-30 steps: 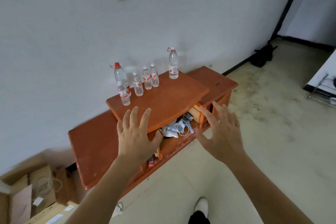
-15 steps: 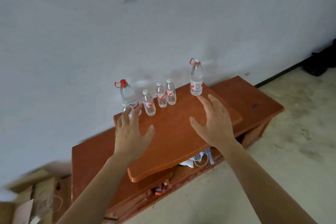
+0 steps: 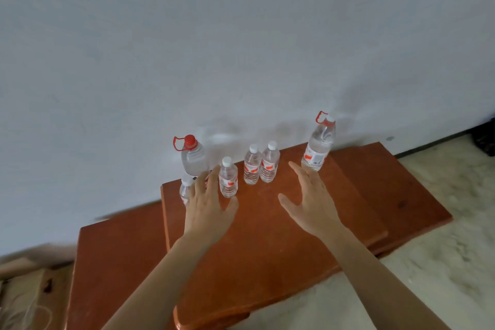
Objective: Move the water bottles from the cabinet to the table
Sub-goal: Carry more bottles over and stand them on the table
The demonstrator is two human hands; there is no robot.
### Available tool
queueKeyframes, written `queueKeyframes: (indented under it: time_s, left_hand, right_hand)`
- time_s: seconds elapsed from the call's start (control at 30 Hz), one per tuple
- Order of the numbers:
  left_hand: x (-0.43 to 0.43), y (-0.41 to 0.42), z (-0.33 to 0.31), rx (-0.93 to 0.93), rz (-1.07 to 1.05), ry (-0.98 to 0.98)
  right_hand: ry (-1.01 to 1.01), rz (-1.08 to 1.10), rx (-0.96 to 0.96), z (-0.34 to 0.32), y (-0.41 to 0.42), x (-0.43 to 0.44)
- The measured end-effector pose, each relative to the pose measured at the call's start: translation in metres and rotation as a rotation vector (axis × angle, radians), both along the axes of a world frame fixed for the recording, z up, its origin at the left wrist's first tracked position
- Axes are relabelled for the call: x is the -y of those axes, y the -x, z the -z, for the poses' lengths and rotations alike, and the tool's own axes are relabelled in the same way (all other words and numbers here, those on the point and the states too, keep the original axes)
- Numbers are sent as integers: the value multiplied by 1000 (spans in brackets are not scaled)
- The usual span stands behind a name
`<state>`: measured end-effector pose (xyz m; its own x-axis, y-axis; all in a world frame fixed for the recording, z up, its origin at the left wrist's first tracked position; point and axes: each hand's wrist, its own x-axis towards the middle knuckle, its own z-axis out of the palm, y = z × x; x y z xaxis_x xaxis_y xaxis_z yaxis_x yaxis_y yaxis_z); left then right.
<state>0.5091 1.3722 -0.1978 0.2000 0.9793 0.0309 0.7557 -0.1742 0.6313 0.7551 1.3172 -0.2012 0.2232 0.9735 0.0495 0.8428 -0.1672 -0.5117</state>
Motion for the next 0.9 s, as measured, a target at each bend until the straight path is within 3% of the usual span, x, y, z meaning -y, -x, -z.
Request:
queueKeyframes:
  time_s: [0.23,0.4,0.67,0.9]
  left_hand:
    - [-56,-41,64,108,-105,263]
    - [-90,-66,125,191,-279,299]
    - [-128,-84,246,231,-385,97]
    - [-158,-103,301,298,-411,-174]
  right_hand:
    - [-33,12,-190,56,-29,-51]
    - [-23,38,-394,127,-62,-105]
    - [-128,-38,-522,250,-90,-182]
    - [-350,-194,-645,300,-90,-227]
